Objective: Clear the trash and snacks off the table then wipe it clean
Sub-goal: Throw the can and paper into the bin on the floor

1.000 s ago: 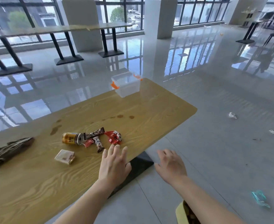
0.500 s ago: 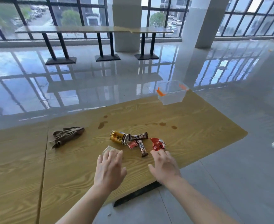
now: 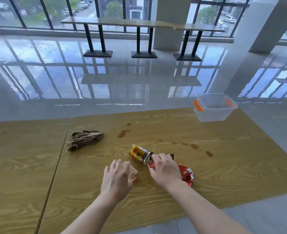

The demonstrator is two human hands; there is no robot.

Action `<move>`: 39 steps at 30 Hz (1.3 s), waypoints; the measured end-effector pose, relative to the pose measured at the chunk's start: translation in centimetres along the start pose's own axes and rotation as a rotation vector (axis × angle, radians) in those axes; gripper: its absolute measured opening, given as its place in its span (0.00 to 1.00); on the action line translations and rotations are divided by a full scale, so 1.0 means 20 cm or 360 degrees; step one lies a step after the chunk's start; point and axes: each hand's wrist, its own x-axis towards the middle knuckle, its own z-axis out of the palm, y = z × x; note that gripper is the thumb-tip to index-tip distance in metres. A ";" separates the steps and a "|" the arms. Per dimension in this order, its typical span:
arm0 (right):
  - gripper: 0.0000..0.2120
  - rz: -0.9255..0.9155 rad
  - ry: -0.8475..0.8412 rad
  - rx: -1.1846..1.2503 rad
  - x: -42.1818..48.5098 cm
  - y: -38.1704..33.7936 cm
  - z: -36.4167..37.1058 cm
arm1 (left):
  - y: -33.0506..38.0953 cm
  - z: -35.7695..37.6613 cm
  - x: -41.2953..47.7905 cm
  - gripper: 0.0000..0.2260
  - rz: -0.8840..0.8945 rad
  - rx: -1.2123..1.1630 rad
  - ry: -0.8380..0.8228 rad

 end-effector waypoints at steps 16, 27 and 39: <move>0.30 -0.0237 -0.0400 0.0085 0.57 -0.03 0.22 | 0.00 0.22 0.24 0.35 -0.0151 -0.0182 -0.0374; 0.30 -0.0204 -0.0309 0.0144 0.57 -0.13 0.26 | -0.19 0.19 0.23 0.32 -0.0142 -0.0267 -0.0273; 0.30 0.0155 -0.0058 0.0120 0.33 -0.17 0.10 | -0.28 -0.02 0.31 0.31 0.0267 -0.0257 -0.0093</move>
